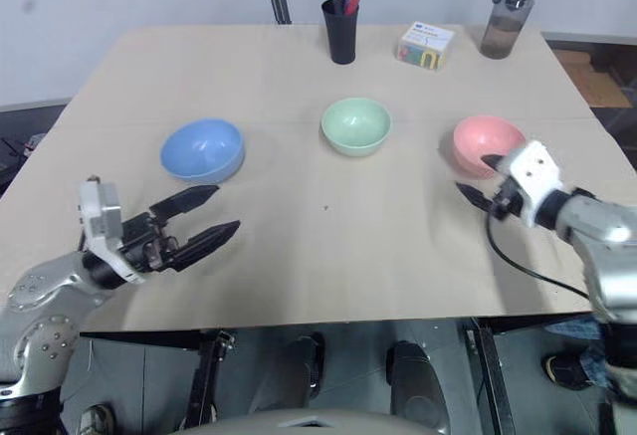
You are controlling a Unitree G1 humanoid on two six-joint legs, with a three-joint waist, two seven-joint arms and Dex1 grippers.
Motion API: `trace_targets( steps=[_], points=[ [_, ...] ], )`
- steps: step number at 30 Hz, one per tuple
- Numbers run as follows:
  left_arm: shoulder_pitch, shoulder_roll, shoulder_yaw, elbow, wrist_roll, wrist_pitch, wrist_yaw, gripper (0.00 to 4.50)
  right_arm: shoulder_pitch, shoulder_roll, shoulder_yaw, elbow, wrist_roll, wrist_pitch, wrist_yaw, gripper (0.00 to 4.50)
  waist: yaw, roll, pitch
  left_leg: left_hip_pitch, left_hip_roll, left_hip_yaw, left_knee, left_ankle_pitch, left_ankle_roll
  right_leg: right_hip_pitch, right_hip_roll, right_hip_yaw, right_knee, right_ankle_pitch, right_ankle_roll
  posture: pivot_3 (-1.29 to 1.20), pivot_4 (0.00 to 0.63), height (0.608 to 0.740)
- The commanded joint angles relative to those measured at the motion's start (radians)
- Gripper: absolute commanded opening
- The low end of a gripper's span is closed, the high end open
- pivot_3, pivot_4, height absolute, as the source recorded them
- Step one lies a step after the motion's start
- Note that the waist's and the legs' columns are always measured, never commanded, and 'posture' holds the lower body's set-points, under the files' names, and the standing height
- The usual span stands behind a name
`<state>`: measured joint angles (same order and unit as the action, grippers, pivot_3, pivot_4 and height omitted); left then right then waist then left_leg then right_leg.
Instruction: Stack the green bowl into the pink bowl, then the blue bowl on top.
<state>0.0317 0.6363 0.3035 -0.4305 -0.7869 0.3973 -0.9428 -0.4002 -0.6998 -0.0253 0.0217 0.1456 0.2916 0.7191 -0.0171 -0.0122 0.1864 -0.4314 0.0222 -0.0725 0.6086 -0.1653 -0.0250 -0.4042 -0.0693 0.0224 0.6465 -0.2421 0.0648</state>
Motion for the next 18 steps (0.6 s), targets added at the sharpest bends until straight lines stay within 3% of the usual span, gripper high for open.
trace_targets(
  steps=[1, 3, 6, 11, 12, 17, 18],
  points=[
    [-0.033, -0.007, -0.026, -0.078, -0.037, 0.022, 0.033, 4.5, -0.091, 0.033, 0.072, 0.149, -0.104, -0.055, -0.053, 3.31, 0.002, 0.0, 0.0, 0.0, 0.0, 0.0, 0.0, 0.0, 0.0, 0.0, 0.0, 0.0, 0.0, 0.0, 0.0, 0.0, 0.15, 0.74],
    [-0.037, -0.004, -0.026, -0.1, -0.053, 0.038, 0.05, 4.5, -0.136, 0.044, 0.105, 0.229, -0.142, -0.073, -0.055, 3.31, 0.003, 0.0, 0.0, -0.001, 0.0, -0.001, 0.0, 0.0, 0.0, 0.0, 0.0, 0.0, 0.0, 0.0, 0.0, 0.0, 0.15, 0.74],
    [-0.02, 0.007, -0.003, -0.119, -0.067, 0.045, 0.061, 4.5, -0.186, 0.048, 0.122, 0.324, -0.166, -0.106, -0.043, 2.56, 0.004, 0.0, 0.0, -0.001, -0.001, 0.0, -0.001, 0.0, 0.0, 0.0, 0.0, 0.0, 0.0, 0.002, 0.003, 0.0, 0.15, 0.74],
    [-0.002, 0.012, 0.015, -0.146, -0.082, 0.05, 0.086, 4.5, -0.238, 0.036, 0.119, 0.395, -0.197, -0.171, -0.039, 0.39, -0.001, 0.0, 0.0, 0.0, -0.001, 0.0, -0.001, 0.0, 0.0, 0.0, 0.0, 0.0, 0.0, 0.002, 0.002, 0.0, 0.15, 0.74],
    [0.002, 0.013, 0.018, -0.15, -0.085, 0.05, 0.089, 4.5, -0.241, 0.034, 0.115, 0.394, -0.201, -0.182, -0.042, 0.15, -0.001, 0.0, 0.0, 0.0, 0.0, 0.0, 0.0, 0.0, 0.0, 0.0, 0.0, 0.0, 0.0, 0.001, 0.001, 0.0, 0.15, 0.74],
    [0.02, 0.006, 0.019, -0.147, -0.077, 0.039, 0.092, 4.5, -0.238, 0.016, 0.092, 0.356, -0.213, -0.21, -0.058, 0.15, -0.001, 0.0, 0.0, 0.0, 0.0, 0.0, 0.001, 0.0, 0.0, 0.0, 0.0, 0.0, 0.001, 0.001, 0.001, 0.0, 0.15, 0.74],
    [0.018, 0.003, 0.014, -0.144, -0.077, 0.038, 0.093, 4.5, -0.245, 0.014, 0.088, 0.365, -0.229, -0.223, -0.089, 0.38, -0.001, 0.0, 0.0, 0.0, 0.0, 0.0, 0.001, 0.0, 0.0, 0.0, 0.0, 0.0, 0.001, 0.001, 0.001, 0.0, 0.15, 0.74]
  ],
)
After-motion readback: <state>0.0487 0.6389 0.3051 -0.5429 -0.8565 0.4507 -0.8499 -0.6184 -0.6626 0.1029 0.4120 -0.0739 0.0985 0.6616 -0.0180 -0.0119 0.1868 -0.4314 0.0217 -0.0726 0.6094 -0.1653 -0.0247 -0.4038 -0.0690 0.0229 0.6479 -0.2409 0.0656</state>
